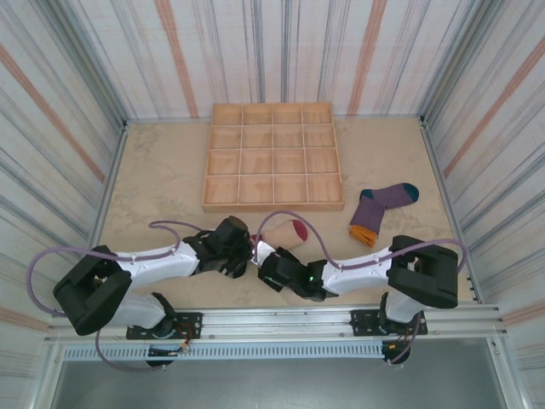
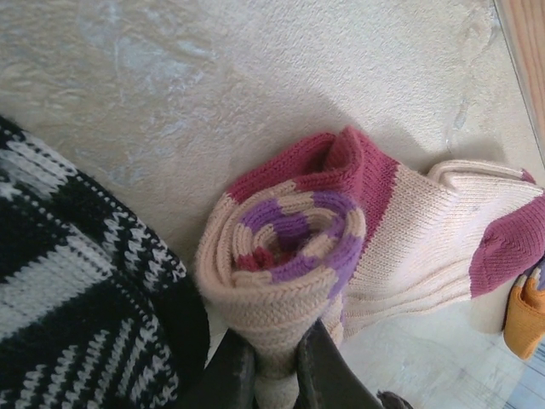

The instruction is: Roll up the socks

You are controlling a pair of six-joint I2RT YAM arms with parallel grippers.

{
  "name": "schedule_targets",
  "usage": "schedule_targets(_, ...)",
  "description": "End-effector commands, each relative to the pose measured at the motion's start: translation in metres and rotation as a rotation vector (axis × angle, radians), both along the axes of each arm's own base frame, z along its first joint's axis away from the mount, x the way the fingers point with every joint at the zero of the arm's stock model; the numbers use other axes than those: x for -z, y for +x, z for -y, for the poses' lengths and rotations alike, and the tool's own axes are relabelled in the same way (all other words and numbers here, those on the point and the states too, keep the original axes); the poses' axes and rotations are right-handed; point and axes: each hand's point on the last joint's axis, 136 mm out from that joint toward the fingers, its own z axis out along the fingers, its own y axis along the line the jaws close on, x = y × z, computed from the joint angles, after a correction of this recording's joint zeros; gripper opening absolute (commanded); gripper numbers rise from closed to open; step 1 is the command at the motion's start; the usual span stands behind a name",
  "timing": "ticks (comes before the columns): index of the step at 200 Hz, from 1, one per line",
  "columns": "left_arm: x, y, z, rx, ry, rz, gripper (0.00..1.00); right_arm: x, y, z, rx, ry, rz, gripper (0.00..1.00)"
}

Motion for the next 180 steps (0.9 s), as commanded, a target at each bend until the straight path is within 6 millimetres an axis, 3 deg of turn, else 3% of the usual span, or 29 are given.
schedule_targets(1,0.011,-0.005,-0.005,-0.013,0.025,-0.020,0.00,-0.003,0.010,-0.008,-0.006,0.018,0.012,0.60)
schedule_targets(37,0.014,-0.005,0.002,0.009,0.015,-0.031,0.00,0.006,0.017,-0.006,0.003,0.016,-0.010,0.54)
schedule_targets(60,0.018,-0.006,0.004,0.019,0.018,-0.038,0.00,0.013,0.020,-0.005,0.011,0.017,-0.034,0.46)
schedule_targets(128,0.015,-0.003,0.011,0.051,0.000,-0.027,0.00,0.049,0.024,0.024,0.082,0.046,-0.226,0.08)
schedule_targets(148,0.012,0.000,0.014,0.064,-0.012,-0.023,0.09,0.052,0.023,0.033,0.109,0.098,-0.300,0.00)
schedule_targets(180,0.007,0.004,0.015,0.079,-0.026,-0.012,0.25,0.051,0.025,0.045,0.141,0.214,-0.441,0.00)
